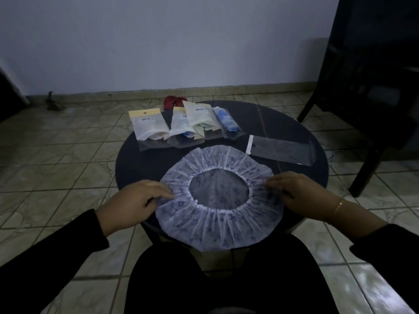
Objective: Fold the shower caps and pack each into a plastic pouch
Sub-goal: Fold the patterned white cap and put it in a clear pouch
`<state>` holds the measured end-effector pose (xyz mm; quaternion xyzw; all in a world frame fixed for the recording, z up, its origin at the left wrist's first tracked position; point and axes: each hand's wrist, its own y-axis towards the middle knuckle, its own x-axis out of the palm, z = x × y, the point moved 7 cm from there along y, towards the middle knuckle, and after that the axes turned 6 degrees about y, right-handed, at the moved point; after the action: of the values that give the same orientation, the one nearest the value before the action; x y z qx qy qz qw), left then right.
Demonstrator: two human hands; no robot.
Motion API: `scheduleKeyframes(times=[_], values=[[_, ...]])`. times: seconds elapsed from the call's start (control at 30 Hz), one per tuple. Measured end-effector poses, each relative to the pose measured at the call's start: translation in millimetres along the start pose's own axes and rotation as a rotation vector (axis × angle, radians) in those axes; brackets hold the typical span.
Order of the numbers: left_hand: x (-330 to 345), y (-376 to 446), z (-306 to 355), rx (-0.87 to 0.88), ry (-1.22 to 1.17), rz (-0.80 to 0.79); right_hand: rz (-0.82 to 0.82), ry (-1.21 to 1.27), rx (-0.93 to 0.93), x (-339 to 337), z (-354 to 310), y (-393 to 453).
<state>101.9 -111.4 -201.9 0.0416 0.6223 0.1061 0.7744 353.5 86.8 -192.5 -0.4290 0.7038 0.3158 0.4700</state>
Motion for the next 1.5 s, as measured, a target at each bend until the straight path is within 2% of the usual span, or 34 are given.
scheduleKeyframes(times=[0.17, 0.27, 0.4, 0.57, 0.7, 0.77, 0.97, 1.07, 1.17, 1.33, 1.4, 1.5], values=[[4, -3, -7, -0.007, -0.028, -0.206, -0.123, -0.079, -0.016, 4, -1, -5], [5, -2, -9, -0.003, -0.071, -0.242, -0.161, -0.061, -0.008, 3, 0, -7], [2, 2, -13, -0.075, -0.134, -0.178, -0.208, 0.012, 0.03, 6, 4, -13], [-6, 11, -24, -0.339, -0.308, -0.035, -0.167, 0.118, 0.116, 3, 9, -11], [-7, 16, -27, -0.438, -0.291, 0.046, -0.159, 0.469, 0.219, -1, 9, -11], [-6, 18, -27, -0.472, -0.259, 0.063, -0.161, 0.557, 0.242, -2, 6, -13], [-2, 20, -30, -0.533, -0.18, 0.089, -0.075, 0.475, 0.325, -5, 4, -6], [0, 22, -32, -0.555, -0.156, 0.051, -0.012, 0.422, 0.425, -3, 15, 0], [4, 24, -34, -0.58, -0.133, 0.016, 0.072, 0.336, 0.449, -1, 24, 6], [8, 24, -30, -0.601, 0.044, -0.046, 0.19, 0.266, 0.564, 9, 32, 11], [1, 22, -22, -0.575, 0.204, 0.015, 0.253, 0.219, 0.592, 5, 29, 9], [-21, 25, 1, -0.461, 0.292, 0.281, 0.42, 0.003, 0.517, -10, 13, 9]])
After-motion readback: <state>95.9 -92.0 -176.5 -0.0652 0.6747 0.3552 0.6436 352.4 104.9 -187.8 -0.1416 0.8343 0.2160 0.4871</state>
